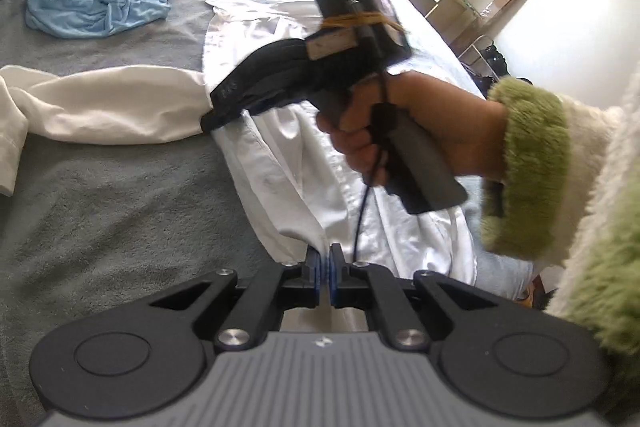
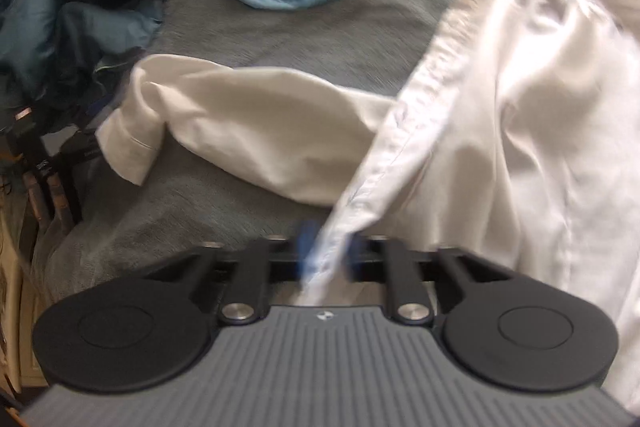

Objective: Fold clothes

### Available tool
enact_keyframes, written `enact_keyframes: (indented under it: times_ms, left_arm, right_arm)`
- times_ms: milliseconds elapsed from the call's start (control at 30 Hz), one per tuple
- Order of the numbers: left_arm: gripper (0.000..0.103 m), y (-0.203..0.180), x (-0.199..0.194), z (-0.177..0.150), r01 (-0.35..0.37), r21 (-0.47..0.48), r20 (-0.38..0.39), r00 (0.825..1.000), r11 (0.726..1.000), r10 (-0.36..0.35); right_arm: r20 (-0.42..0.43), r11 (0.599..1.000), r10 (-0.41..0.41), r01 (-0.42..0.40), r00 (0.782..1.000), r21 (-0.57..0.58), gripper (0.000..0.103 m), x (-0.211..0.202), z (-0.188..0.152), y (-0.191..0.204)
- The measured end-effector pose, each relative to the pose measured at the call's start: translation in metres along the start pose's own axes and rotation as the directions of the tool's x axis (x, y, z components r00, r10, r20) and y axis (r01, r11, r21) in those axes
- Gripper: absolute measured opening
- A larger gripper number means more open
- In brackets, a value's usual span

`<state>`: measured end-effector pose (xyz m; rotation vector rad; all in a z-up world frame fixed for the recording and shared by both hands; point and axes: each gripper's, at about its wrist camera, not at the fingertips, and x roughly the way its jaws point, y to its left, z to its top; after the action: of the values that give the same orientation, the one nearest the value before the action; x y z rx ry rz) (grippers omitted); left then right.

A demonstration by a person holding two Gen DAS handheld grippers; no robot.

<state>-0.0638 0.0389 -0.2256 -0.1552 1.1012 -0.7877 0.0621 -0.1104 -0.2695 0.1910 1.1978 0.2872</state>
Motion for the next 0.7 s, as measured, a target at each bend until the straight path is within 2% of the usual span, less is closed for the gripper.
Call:
enact_keyframes:
  times_ms: [133, 267, 433, 567, 633, 700]
  left_arm:
    - [0.005, -0.014, 0.003, -0.001, 0.049, -0.004, 0.02, 0.999, 0.999, -0.049]
    - [0.005, -0.04, 0.026, 0.004, 0.126, -0.003, 0.015, 0.992, 0.992, -0.126]
    - [0.005, -0.075, 0.068, 0.007, 0.206, 0.006, -0.024, 0.978, 0.978, -0.206]
    - [0.006, -0.094, 0.112, 0.003, 0.215, 0.021, -0.081, 0.974, 0.976, -0.212]
    - [0.009, -0.098, 0.132, -0.003, 0.204, 0.015, -0.121, 0.972, 0.979, -0.201]
    - [0.02, -0.099, 0.149, -0.009, 0.19, -0.009, -0.163, 0.968, 0.982, -0.189]
  right_arm:
    - [0.069, 0.995, 0.099, -0.098, 0.993, -0.026, 0.004, -0.018, 0.008, 0.001]
    - [0.14, 0.992, 0.125, -0.125, 0.982, -0.007, 0.004, -0.059, 0.006, -0.025]
    - [0.143, 0.999, 0.031, -0.036, 0.989, 0.034, 0.004, -0.101, -0.014, -0.079]
    - [0.088, 0.996, -0.035, 0.027, 0.996, 0.087, 0.004, -0.098, -0.038, -0.124]
    - [0.057, 0.993, -0.052, 0.046, 0.997, 0.106, 0.004, -0.085, -0.05, -0.144]
    - [0.024, 0.993, -0.064, 0.061, 0.998, 0.105, 0.004, -0.068, -0.061, -0.158]
